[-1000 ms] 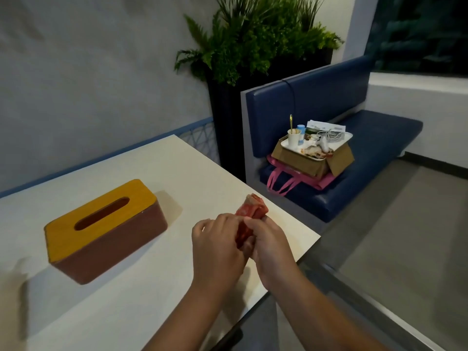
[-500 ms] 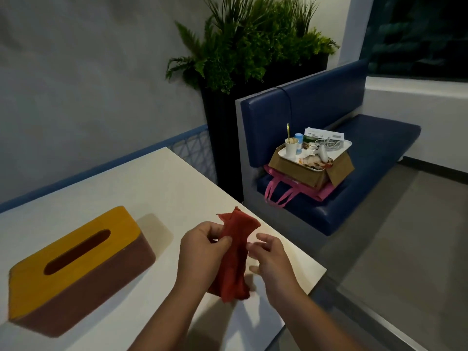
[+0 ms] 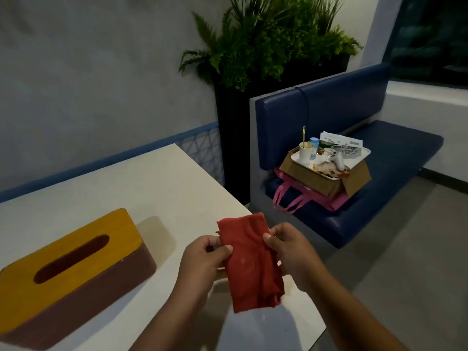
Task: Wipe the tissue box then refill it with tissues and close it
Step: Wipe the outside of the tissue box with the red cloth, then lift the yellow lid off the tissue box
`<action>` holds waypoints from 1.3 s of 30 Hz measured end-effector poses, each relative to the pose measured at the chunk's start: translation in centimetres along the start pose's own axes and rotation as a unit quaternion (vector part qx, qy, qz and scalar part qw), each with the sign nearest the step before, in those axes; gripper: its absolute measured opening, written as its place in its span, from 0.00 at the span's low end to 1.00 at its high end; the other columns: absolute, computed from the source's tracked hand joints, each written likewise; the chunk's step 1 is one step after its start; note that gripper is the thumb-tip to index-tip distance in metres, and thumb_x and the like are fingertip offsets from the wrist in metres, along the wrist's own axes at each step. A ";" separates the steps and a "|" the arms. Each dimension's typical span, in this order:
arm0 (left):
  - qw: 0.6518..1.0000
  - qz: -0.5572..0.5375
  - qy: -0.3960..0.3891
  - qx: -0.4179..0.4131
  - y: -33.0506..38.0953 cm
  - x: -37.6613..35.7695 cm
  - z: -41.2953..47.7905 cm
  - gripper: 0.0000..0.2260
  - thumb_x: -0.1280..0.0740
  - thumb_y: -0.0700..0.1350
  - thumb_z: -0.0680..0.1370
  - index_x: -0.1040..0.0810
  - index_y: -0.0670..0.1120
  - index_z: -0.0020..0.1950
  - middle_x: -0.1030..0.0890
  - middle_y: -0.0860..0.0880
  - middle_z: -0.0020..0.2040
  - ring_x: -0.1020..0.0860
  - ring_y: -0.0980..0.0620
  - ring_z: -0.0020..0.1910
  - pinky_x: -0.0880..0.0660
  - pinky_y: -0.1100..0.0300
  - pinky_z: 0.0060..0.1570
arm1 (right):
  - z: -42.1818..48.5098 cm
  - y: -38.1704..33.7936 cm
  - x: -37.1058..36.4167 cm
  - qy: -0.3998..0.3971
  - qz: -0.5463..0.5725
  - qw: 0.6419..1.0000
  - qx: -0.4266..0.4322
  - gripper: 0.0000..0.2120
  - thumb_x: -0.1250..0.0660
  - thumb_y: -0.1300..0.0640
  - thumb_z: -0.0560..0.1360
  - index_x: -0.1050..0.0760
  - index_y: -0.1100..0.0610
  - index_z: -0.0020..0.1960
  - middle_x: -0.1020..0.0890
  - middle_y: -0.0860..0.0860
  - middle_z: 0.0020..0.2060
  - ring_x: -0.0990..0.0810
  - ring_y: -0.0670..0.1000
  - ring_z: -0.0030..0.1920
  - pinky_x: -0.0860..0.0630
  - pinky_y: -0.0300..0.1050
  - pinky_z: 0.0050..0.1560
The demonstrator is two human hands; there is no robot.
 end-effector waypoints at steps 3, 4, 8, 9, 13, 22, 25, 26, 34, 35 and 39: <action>0.999 0.012 0.039 0.022 -1.6 -0.9 0.7 0.02 0.34 0.35 0.75 0.23 0.38 0.43 0.19 0.42 0.39 0.21 0.48 0.35 0.24 0.58 0.35 | 1.7 0.2 0.6 -0.029 -0.076 0.997 0.007 0.05 0.40 0.54 0.80 0.30 0.54 0.46 0.22 0.52 0.40 0.24 0.51 0.37 0.26 0.44 0.32; 0.998 0.018 0.053 0.033 -2.2 -1.2 1.0 0.02 0.34 0.36 0.75 0.23 0.38 0.44 0.19 0.42 0.38 0.22 0.49 0.34 0.26 0.60 0.33 | 2.4 0.5 0.9 -0.040 -0.098 0.994 0.007 0.05 0.40 0.54 0.79 0.29 0.54 0.47 0.22 0.52 0.40 0.25 0.51 0.36 0.27 0.44 0.33; 0.991 0.045 0.110 0.064 -4.7 -2.5 1.5 0.04 0.33 0.36 0.74 0.24 0.40 0.39 0.20 0.43 0.35 0.25 0.48 0.31 0.30 0.60 0.30 | 4.7 2.4 1.4 -0.071 -0.195 0.978 0.019 0.05 0.37 0.53 0.78 0.29 0.53 0.46 0.23 0.56 0.48 0.26 0.50 0.38 0.31 0.40 0.34; 0.988 0.066 0.128 0.060 -5.1 -2.9 1.6 0.05 0.32 0.36 0.74 0.24 0.41 0.38 0.20 0.42 0.34 0.25 0.47 0.30 0.30 0.58 0.32 | 5.2 2.9 1.5 -0.080 -0.219 0.972 0.028 0.05 0.38 0.53 0.78 0.29 0.54 0.47 0.23 0.55 0.46 0.27 0.49 0.37 0.33 0.40 0.33; 0.966 0.165 0.195 0.035 -5.8 -4.0 1.0 0.07 0.32 0.38 0.73 0.25 0.47 0.37 0.20 0.50 0.35 0.22 0.50 0.31 0.24 0.56 0.36 | 6.4 3.3 1.7 -0.092 -0.339 0.929 0.115 0.05 0.40 0.54 0.79 0.29 0.55 0.48 0.26 0.50 0.40 0.27 0.48 0.37 0.30 0.43 0.39; 0.785 0.540 0.267 -0.143 -5.6 -7.6 -0.1 0.16 0.23 0.42 0.60 0.20 0.50 0.45 0.19 0.53 0.47 0.21 0.51 0.38 0.25 0.61 0.28 | 4.7 3.2 -0.4 -0.114 -0.569 0.691 0.431 0.18 0.19 0.52 0.53 0.22 0.52 0.38 0.20 0.49 0.35 0.21 0.51 0.34 0.24 0.43 0.28; 0.758 0.612 0.199 -0.107 -6.0 -8.3 0.4 0.15 0.20 0.46 0.53 0.23 0.51 0.32 0.22 0.54 0.32 0.24 0.54 0.29 0.31 0.62 0.22 | 4.7 3.3 -0.9 -0.149 -0.609 0.636 0.450 0.18 0.18 0.53 0.48 0.22 0.52 0.34 0.21 0.49 0.31 0.21 0.51 0.32 0.25 0.46 0.27; 0.753 0.624 0.185 -0.100 -6.1 -8.5 0.6 0.14 0.21 0.47 0.52 0.23 0.51 0.31 0.22 0.54 0.30 0.24 0.54 0.28 0.31 0.63 0.22 | 4.9 3.3 -0.9 -0.148 -0.617 0.635 0.441 0.18 0.18 0.54 0.46 0.22 0.53 0.32 0.21 0.50 0.29 0.21 0.52 0.30 0.25 0.46 0.27; 0.743 0.649 0.129 -0.099 -8.1 -8.2 -0.9 0.16 0.38 0.55 0.67 0.15 0.52 0.47 0.15 0.54 0.49 0.17 0.57 0.45 0.20 0.54 0.46 | 3.0 1.1 -2.0 -0.200 -0.701 0.562 0.391 0.16 0.26 0.55 0.67 0.22 0.62 0.51 0.21 0.60 0.44 0.20 0.60 0.44 0.24 0.56 0.41; 0.754 0.642 0.116 -0.078 -8.4 -7.9 -1.4 0.20 0.44 0.53 0.66 0.16 0.53 0.49 0.16 0.54 0.51 0.18 0.59 0.48 0.20 0.55 0.47 | 2.9 1.4 -2.0 -0.203 -0.708 0.555 0.386 0.15 0.27 0.55 0.68 0.22 0.61 0.51 0.21 0.60 0.45 0.20 0.59 0.44 0.24 0.55 0.41; 0.758 0.637 0.110 -0.085 -7.6 -5.7 -3.3 0.24 0.47 0.57 0.62 0.18 0.58 0.50 0.18 0.58 0.53 0.19 0.62 0.49 0.22 0.57 0.49 | 2.9 1.4 -1.7 -0.206 -0.686 0.553 0.424 0.15 0.48 0.58 0.80 0.33 0.55 0.65 0.29 0.53 0.62 0.29 0.54 0.64 0.32 0.49 0.59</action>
Point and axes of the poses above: each hand's wrist, its own z-axis towards the middle knuckle, its own x-axis out of the back of the hand, y = z × x, the point moved 3 cm from there along z, towards the middle knuckle
